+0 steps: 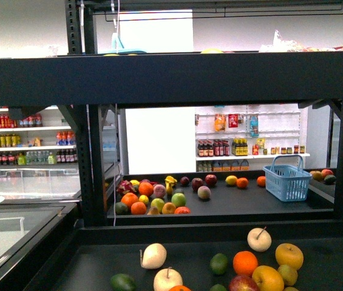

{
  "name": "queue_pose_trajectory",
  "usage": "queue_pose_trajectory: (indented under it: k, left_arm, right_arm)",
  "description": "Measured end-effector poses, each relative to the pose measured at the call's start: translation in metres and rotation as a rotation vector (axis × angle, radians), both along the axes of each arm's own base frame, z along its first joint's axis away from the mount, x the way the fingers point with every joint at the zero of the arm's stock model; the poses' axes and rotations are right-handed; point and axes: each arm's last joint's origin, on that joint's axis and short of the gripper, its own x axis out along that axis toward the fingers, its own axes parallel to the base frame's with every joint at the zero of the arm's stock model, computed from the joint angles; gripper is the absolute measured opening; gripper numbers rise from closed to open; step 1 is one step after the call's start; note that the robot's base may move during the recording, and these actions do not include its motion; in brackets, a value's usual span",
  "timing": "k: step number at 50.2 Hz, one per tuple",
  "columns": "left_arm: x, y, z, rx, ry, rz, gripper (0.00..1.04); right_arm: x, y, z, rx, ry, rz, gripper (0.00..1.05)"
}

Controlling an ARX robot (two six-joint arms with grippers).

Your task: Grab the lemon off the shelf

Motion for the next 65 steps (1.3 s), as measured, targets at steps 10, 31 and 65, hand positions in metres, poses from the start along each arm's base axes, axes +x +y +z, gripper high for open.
queue_pose_trajectory:
  k: [10, 31, 65]
  left_arm:
    - [-0.042, -0.018, 0.014, 0.108, 0.083, -0.011, 0.97]
    - [-0.157, -0.127, 0.041, 0.788, -0.020, -0.357, 0.97]
    - [-0.270, -0.170, -0.111, 1.097, -0.232, -0.577, 0.15]
  right_arm:
    - [0.000, 0.000, 0.000, 0.000, 0.000, 0.000, 0.97]
    - [0.000, 0.000, 0.000, 0.000, 0.000, 0.000, 0.97]
    - [0.000, 0.000, 0.000, 0.000, 0.000, 0.000, 0.97]
